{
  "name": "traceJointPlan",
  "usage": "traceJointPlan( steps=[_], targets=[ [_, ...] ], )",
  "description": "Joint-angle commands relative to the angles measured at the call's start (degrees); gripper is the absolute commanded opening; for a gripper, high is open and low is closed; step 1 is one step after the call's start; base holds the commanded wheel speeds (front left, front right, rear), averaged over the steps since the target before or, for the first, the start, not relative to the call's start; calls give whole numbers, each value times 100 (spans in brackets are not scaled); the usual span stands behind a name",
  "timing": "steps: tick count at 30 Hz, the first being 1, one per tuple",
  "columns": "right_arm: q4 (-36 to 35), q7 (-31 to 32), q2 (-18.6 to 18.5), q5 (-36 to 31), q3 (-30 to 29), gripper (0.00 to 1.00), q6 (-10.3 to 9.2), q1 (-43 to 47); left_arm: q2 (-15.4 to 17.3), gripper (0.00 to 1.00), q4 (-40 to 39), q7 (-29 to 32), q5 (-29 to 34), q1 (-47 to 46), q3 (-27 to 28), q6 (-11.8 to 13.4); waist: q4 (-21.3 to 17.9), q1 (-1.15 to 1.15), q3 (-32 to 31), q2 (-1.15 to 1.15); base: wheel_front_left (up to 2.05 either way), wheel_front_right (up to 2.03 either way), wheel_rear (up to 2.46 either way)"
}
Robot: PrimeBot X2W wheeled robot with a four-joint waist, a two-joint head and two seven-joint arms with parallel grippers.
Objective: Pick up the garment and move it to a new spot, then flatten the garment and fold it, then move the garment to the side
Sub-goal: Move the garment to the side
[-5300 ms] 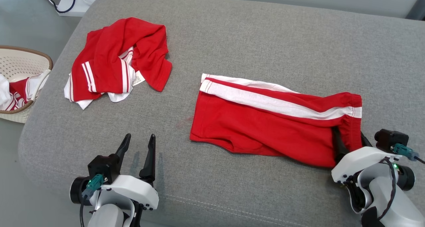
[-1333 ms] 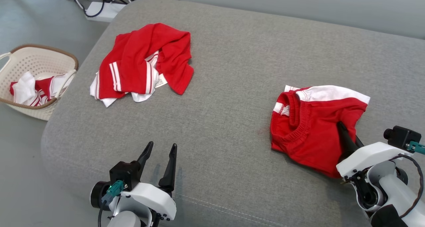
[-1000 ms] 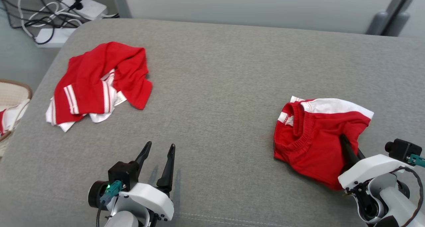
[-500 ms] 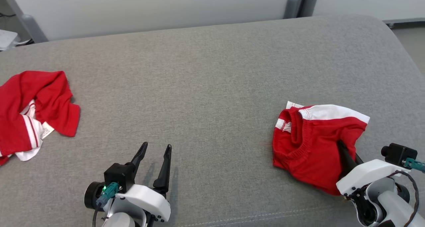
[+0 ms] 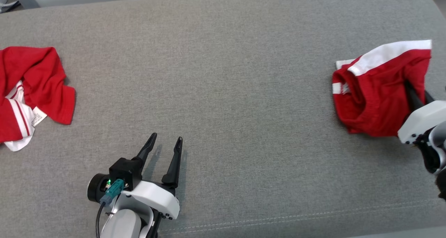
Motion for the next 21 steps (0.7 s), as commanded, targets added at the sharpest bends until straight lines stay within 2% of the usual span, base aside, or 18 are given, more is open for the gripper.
traceJointPlan(
  steps=[1, 7, 13, 14, 15, 16, 17, 21],
  targets=[
    [89, -120, -171, -134, -6, 0, 24, -161, 40, 100, -221, -59, 58, -201, 197, -28, 146, 0, 130, 0, 0, 0, 0],
    [808, -123, -545, -611, -212, 0, 24, -724, 40, 100, -517, -59, 47, -313, 110, -57, 431, 0, 339, 0, 0, 0, 0],
    [1250, -124, -656, -926, -423, 0, 24, -1101, 40, 100, -611, -59, 22, -362, 49, -63, 567, 0, 477, 0, 0, 0, 0],
    [1309, -124, -670, -977, -488, 6, 24, -1162, 40, 100, -611, -59, 27, -368, 37, -60, 587, 0, 502, 0, 0, 0, 0],
    [1363, -124, -680, -1014, -573, 34, 24, -1213, 40, 100, -604, -59, 30, -373, 26, -59, 606, 0, 516, 0, 0, 0, 0],
    [1413, -124, -708, -1112, -619, 45, 24, -1256, 40, 100, -595, -59, 32, -379, 19, -58, 621, 0, 527, 0, 0, 0, 0],
    [1460, -124, -735, -1200, -684, 100, 24, -1292, 40, 100, -588, -59, 35, -387, 16, -56, 636, 0, 537, 0, 0, 0, 0],
    [1567, -124, -884, -1495, -1094, 100, 24, -1305, 40, 100, -559, -59, 21, -403, 16, -35, 690, 0, 500, 0, 0, 0, 0]
  ],
)
